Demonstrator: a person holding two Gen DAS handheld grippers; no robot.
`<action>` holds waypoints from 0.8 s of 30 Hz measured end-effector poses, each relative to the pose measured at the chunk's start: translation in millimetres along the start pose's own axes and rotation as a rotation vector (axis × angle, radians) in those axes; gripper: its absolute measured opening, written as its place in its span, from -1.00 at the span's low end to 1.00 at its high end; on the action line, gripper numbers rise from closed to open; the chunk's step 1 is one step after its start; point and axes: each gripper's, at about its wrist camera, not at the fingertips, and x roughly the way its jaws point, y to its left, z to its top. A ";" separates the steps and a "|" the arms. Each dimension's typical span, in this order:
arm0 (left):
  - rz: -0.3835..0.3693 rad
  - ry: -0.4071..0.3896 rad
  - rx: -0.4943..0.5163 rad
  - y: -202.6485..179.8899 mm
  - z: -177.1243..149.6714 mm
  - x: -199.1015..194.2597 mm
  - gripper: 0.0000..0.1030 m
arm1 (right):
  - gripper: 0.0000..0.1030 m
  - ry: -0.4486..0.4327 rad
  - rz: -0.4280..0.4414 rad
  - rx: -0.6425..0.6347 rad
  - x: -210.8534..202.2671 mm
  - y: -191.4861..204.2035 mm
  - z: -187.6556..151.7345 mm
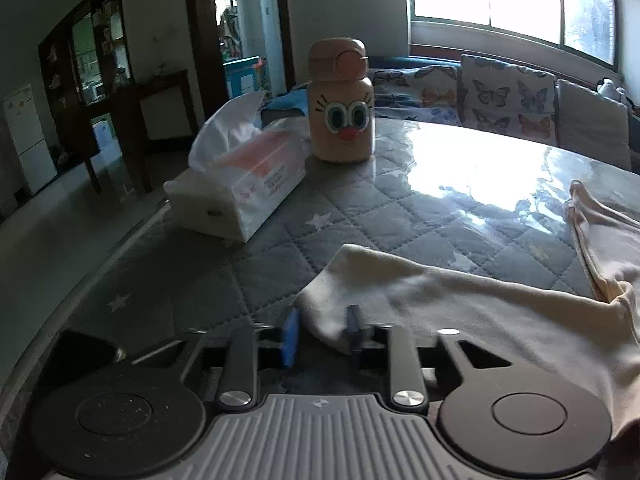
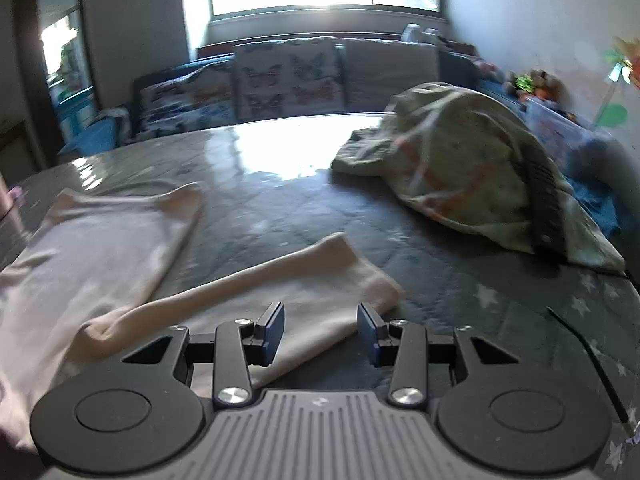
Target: Fold clothes
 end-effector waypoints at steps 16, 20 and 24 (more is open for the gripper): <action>0.081 -0.009 -0.007 12.9 -7.0 -4.3 -0.92 | -0.87 -0.001 -0.080 0.057 32.2 -17.6 7.8; 0.094 -0.010 0.007 14.8 -10.2 -5.5 -0.92 | -0.88 -0.042 -0.160 0.045 24.8 -18.1 10.1; 0.097 -0.007 0.031 11.4 -10.1 -5.4 -0.91 | -0.83 -0.014 -0.161 0.054 30.8 -24.9 3.8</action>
